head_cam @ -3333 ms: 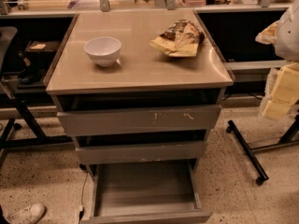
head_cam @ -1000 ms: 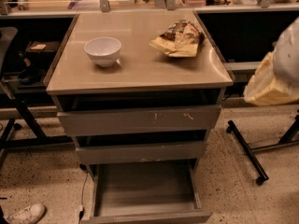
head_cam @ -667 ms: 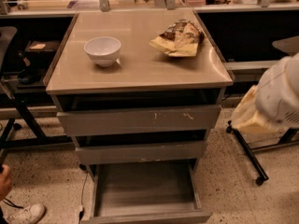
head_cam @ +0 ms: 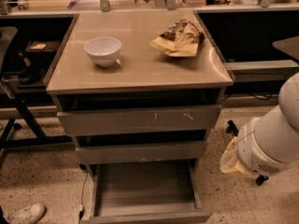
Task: Close bottom drawer
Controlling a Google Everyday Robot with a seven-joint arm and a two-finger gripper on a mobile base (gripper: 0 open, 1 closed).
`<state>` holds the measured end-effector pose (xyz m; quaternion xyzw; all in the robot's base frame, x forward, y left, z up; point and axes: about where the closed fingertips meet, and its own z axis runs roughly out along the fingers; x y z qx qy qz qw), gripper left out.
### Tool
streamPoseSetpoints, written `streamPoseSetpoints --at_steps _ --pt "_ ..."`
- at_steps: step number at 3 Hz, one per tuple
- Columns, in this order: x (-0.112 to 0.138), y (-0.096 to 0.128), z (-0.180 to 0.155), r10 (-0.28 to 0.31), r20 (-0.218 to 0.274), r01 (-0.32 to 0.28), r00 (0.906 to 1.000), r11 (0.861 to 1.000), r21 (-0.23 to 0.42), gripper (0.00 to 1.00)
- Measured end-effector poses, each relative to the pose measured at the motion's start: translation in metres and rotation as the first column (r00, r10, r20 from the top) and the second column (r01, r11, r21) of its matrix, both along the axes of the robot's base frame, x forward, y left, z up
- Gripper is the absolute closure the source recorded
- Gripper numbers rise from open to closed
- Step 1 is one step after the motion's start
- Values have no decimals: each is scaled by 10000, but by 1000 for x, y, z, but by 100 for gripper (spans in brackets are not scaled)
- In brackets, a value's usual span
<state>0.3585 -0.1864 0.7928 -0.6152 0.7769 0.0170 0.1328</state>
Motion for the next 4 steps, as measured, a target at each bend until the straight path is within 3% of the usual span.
streamPoseSetpoints --at_steps 1,2,3,4 --pt "0 0 0 -1 -2 1 10000 10000 -1 100" --pt "-4 3 -48 -24 -396 30 9992 9999 161 100" --pt "-13 9 -149 -180 -1242 214 9921 9994 264 100" --pt "-20 14 -234 -668 -2029 766 9769 9962 406 100"
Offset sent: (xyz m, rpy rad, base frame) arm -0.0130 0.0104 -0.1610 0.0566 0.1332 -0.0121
